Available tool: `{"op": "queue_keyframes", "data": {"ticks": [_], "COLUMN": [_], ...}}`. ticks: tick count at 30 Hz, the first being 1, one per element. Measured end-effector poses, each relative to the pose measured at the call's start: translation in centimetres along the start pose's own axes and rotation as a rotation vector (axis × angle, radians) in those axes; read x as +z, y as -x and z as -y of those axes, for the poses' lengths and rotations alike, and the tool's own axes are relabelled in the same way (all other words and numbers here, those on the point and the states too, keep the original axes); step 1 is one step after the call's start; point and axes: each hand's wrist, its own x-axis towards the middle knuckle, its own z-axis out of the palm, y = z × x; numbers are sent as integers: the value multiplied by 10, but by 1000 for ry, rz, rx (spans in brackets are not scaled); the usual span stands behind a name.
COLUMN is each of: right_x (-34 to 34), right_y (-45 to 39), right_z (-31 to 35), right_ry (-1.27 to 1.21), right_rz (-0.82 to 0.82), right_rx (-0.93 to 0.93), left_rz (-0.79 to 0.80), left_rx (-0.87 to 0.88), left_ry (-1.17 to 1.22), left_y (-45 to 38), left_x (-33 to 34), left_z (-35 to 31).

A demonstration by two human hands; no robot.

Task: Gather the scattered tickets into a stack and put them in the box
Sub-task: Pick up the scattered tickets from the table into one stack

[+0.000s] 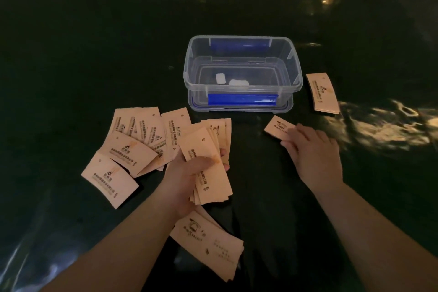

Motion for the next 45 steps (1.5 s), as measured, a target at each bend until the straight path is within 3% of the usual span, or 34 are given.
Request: {"op": "queue_keyframes", "data": {"ticks": [5, 7, 9, 11, 14, 16, 19, 20, 24, 26, 33, 36, 40, 45], "right_x": [-29, -49, -63, -60, -48, -42, -36, -36, -27, -18, -10, -9, -3, 0], "right_y": [22, 38, 56, 68, 74, 74, 86, 94, 134, 147, 154, 143, 97, 47], "right_z": [31, 56, 85, 105, 124, 127, 119, 117, 123, 131, 132, 116, 90, 74], "right_ry": [-476, -917, -1248, -1300, -1370, -1316, -1051, -932, -359, -170, -244, -386, -603, -318], "right_rz": [-199, -35, 301, 483, 484, 413, 261, 302, 715, 691, 517, 441, 197, 120], "right_rx": [178, 380, 542, 529, 470, 416, 298, 234, -97, -226, -110, 60, 300, 315], "left_rz": [-61, -41, 14, 86, 96, 80, 2, -20, -49, -63, -71, -85, -58, -51], "left_rx": [-7, 4, 28, 16, 24, 35, 50, 59, 62, 48, 14, -3, -6, -32], "left_ry": [2, -10, -21, -44, -119, -95, 35, 65, 94, 102, 135, 154, 145, 97], "left_y": [2, 4, 6, 7, 9, 11, 13, 14, 17, 17, 22, 20, 18, 11], "left_x": [1, 2, 0, -2, -6, -11, -23, -28, -35, -36, -31, -32, -29, -22], "left_z": [-7, -8, -8, -5, -3, -6, -16, -21, -27, -26, -23, -22, -18, -8]}}
